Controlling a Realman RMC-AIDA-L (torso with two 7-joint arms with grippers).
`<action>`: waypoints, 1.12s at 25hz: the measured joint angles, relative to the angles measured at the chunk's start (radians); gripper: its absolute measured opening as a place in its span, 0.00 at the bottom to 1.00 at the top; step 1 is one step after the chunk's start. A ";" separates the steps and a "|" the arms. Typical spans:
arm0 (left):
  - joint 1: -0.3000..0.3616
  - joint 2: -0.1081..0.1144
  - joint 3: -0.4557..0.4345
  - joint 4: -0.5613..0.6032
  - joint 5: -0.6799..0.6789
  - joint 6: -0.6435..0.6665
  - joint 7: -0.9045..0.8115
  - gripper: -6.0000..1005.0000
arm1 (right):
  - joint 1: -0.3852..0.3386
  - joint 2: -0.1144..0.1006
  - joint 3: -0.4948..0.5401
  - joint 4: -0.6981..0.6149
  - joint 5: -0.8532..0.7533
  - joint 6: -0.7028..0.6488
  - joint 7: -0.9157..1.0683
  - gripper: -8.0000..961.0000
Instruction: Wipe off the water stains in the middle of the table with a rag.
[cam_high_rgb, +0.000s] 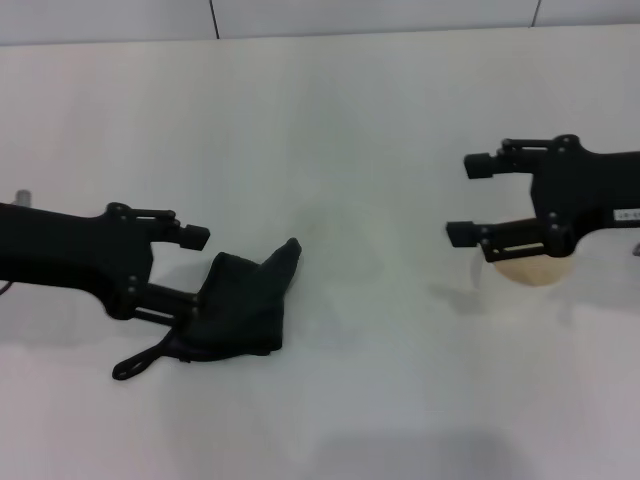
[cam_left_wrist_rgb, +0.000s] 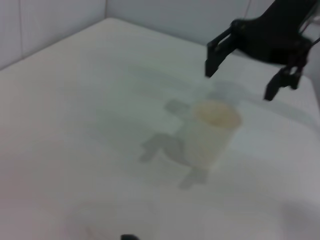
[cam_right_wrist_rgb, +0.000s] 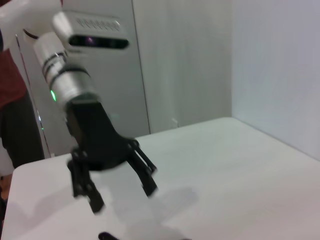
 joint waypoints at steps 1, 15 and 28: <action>0.001 0.002 -0.014 0.007 -0.001 0.021 0.000 0.85 | 0.000 0.000 0.013 0.003 -0.010 -0.014 0.000 0.86; 0.038 0.003 -0.040 0.068 0.000 0.094 -0.003 0.88 | 0.000 -0.003 0.138 0.003 -0.125 -0.135 0.006 0.86; 0.031 -0.004 -0.044 0.063 -0.002 0.084 0.013 0.88 | 0.013 -0.010 0.145 -0.007 -0.130 -0.136 0.012 0.86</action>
